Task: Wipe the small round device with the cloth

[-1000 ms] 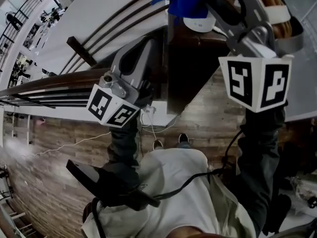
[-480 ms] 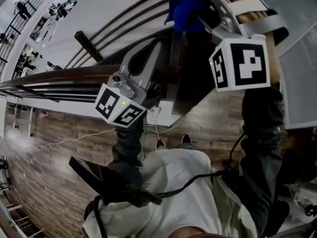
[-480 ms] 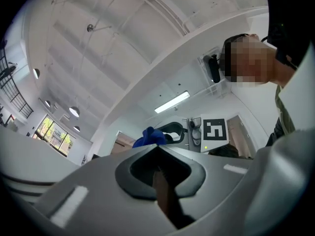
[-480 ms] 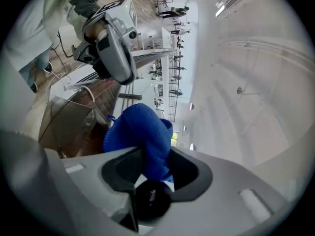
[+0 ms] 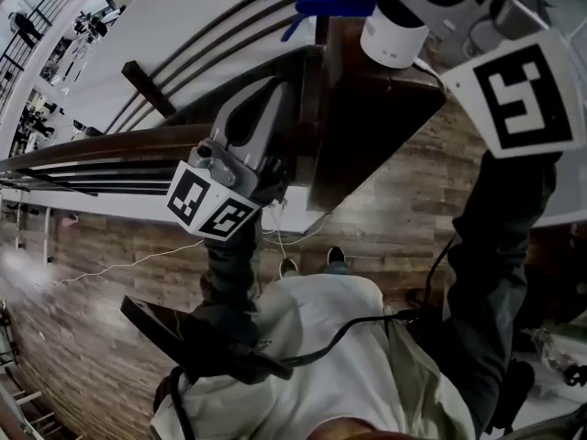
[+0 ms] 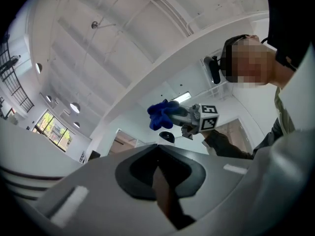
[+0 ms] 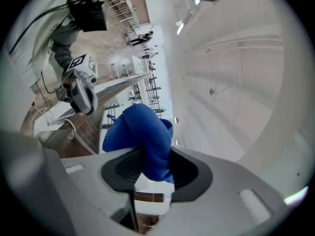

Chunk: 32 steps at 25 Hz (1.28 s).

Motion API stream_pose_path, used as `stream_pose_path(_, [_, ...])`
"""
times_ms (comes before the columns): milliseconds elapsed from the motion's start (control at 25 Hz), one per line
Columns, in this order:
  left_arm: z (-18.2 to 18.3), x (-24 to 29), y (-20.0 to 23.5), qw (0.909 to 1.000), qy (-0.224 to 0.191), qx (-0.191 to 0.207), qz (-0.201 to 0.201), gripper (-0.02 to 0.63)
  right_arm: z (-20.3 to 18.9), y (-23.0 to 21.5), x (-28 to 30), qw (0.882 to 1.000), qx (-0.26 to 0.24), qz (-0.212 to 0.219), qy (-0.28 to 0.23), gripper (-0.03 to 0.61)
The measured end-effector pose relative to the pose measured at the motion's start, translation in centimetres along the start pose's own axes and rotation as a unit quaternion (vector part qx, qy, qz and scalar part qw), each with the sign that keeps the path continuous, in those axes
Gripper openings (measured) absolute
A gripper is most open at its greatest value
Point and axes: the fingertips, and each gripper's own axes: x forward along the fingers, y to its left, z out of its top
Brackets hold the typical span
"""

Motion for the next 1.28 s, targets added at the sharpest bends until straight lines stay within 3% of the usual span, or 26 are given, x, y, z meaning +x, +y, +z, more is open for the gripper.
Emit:
stream_pose_path(120, [-0.3,-0.5,0.4,1.0,0.0,-0.006,0.002,0.002,-3.5,-2.6,0.8,0.996,0.079,0.032,0.033,0.149])
stream_pose_path(280, [0.2,-1.5,0.6,0.9999,0.001,-0.008,0.006,0.002,-6.8,-3.7,2.3,0.987,0.109,0.102,0.053,0.149])
stream_pose_path(480, [0.7,-2.4,0.7,0.9999,0.001,0.0,0.016,0.002,-11.3,-0.8,1.7,0.968,0.207,0.144,0.011,0.149])
stream_pose_path(640, [0.3,-2.3,0.4,0.9998,0.01,0.002,0.019,0.002,-12.6,-0.1,0.8,0.958,0.265,0.088,-0.063,0.141])
stream_pose_path(880, [-0.6,-2.0,0.2,0.9997,0.013,0.005,0.022,0.002,-14.2,3.4,1.8,0.951,0.289,0.085,-0.078,0.141])
stream_pose_path(960, [-0.6,-1.9,-0.1,0.9996,0.018,0.001,0.02,0.002,-15.0,3.4,1.5,0.953,0.288,0.063,-0.071,0.141])
stream_pose_path(1120, [-0.4,-1.4,-0.7,0.9996,0.022,-0.001,0.019,0.002,-16.2,-0.2,-2.0,0.955,0.281,-0.053,-0.077,0.141])
stream_pose_path(1280, [-0.9,-0.5,-1.1,0.9997,0.02,0.002,0.014,0.002,-12.3,-2.6,-6.6,0.96,0.224,-0.139,-0.098,0.141])
